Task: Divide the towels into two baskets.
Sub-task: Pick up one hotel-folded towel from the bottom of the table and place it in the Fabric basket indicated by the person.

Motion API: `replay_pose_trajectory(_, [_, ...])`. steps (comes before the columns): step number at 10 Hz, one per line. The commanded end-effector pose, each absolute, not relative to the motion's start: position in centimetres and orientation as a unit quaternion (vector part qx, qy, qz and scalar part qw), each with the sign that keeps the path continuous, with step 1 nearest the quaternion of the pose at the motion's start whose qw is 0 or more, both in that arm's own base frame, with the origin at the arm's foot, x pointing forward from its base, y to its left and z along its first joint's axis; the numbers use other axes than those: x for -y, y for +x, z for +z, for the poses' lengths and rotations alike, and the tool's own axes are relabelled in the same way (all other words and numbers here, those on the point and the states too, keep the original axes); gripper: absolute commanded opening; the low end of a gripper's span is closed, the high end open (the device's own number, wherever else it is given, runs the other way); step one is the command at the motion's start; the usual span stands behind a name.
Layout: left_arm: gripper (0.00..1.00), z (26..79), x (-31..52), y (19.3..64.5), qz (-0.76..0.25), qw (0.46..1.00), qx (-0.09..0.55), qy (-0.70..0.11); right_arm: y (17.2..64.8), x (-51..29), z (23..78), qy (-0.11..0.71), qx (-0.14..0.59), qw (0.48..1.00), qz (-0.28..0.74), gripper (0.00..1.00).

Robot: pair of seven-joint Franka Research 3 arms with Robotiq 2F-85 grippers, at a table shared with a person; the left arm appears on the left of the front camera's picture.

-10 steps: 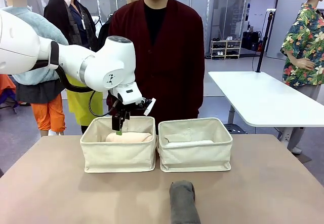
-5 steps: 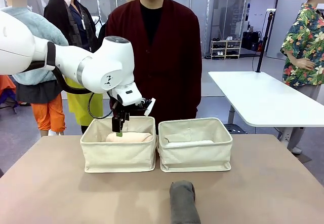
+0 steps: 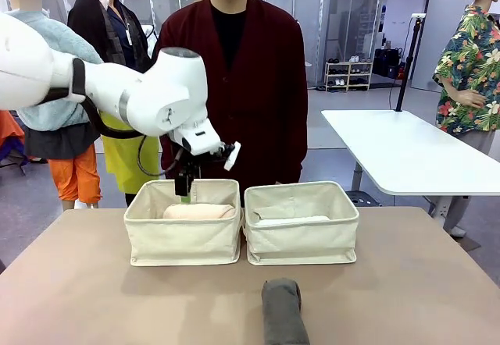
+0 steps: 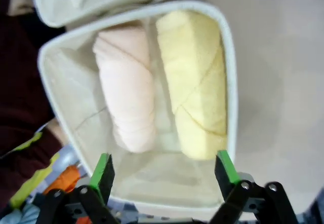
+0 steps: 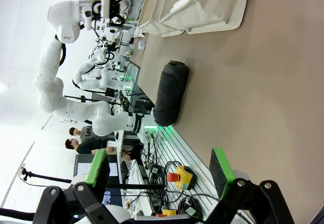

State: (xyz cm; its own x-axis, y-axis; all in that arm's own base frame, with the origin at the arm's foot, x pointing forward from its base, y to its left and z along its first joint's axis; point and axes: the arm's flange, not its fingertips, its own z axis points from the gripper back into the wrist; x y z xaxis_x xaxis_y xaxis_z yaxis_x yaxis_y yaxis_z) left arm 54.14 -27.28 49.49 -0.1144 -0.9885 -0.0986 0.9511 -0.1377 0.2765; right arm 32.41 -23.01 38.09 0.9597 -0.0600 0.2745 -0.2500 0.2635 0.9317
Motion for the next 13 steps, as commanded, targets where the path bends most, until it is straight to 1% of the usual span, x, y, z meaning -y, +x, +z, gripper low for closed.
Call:
replay_pose_trajectory(1, [1.0, 53.7, 24.2, 50.2, -0.71, 0.696, 0.069, 0.084, 32.1, 23.0, 38.3, 0.598, 0.128, 0.789, 0.063, 1.0])
replay_pose_trajectory(2, [1.0, 54.5, 22.1, 47.7, -0.693, 0.717, 0.063, 0.038, 32.1, 23.0, 38.3, 0.598, 0.128, 0.789, 0.063, 1.0])
replay_pose_trajectory(3, [1.0, 54.6, 19.4, 45.1, -0.674, 0.735, 0.064, -0.033, 32.1, 23.0, 38.3, 0.598, 0.128, 0.789, 0.063, 1.0])
replay_pose_trajectory(5, [1.0, 53.6, 15.3, 41.5, -0.623, 0.767, 0.078, -0.133, 32.1, 23.0, 38.3, 0.598, 0.128, 0.789, 0.063, 1.0])
replay_pose_trajectory(6, [1.0, 52.7, 13.1, 39.7, -0.589, 0.778, 0.114, -0.188, 32.1, 23.0, 38.3, 0.598, 0.128, 0.789, 0.063, 1.0])
replay_pose_trajectory(7, [1.0, 51.8, 10.3, 38.1, -0.549, 0.795, 0.149, -0.21, 32.1, 23.0, 38.3, 0.598, 0.128, 0.789, 0.063, 1.0])
replay_pose_trajectory(8, [1.0, 51.1, 6.6, 36.9, -0.498, 0.811, 0.177, -0.25, 32.1, 23.0, 38.3, 0.598, 0.128, 0.789, 0.063, 1.0])
replay_pose_trajectory(9, [1.0, 50.3, 2.6, 36.0, -0.461, 0.824, 0.174, -0.281, 32.1, 23.0, 38.3, 0.598, 0.128, 0.789, 0.063, 1.0])
replay_pose_trajectory(10, [1.0, 49.3, -2.3, 35.3, -0.408, 0.817, 0.158, -0.375, 32.1, 23.0, 38.3, 0.598, 0.128, 0.789, 0.063, 1.0])
replay_pose_trajectory(11, [1.0, 48.2, -6.7, 34.9, -0.365, 0.815, 0.16, -0.421, 32.1, 23.0, 38.3, 0.598, 0.128, 0.789, 0.063, 1.0])
replay_pose_trajectory(12, [1.0, 47.1, -9.7, 34.7, -0.335, 0.817, 0.145, -0.446, 32.1, 23.0, 38.3, 0.598, 0.128, 0.789, 0.063, 1.0])
replay_pose_trajectory(13, [1.0, 45.8, -12.7, 34.8, -0.3, 0.81, 0.147, -0.483, 32.1, 23.0, 38.3, 0.598, 0.128, 0.789, 0.063, 1.0])
